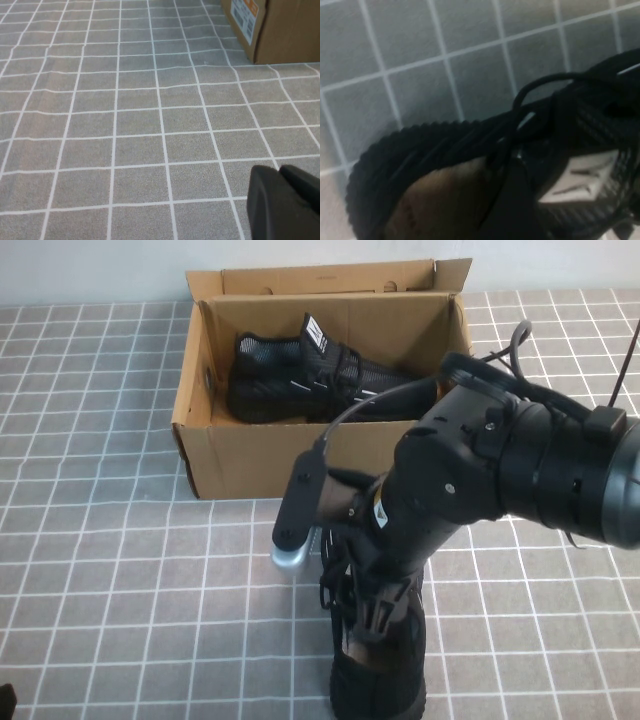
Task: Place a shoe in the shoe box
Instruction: Pick up the shoe from the table
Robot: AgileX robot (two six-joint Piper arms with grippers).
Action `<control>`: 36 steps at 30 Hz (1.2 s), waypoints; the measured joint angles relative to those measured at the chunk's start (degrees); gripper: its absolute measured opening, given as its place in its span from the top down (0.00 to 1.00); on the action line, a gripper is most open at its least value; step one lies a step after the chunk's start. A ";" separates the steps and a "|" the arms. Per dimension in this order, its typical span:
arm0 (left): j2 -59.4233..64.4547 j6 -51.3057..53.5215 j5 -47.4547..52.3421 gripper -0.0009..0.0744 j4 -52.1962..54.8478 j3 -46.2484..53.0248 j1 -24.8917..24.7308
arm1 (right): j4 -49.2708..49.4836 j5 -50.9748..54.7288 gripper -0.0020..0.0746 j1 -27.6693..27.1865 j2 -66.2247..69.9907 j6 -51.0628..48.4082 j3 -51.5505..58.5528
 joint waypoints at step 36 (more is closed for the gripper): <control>0.00 0.00 0.00 0.99 0.00 0.00 0.00 | -5.59 0.86 0.36 0.22 -1.59 10.85 -0.12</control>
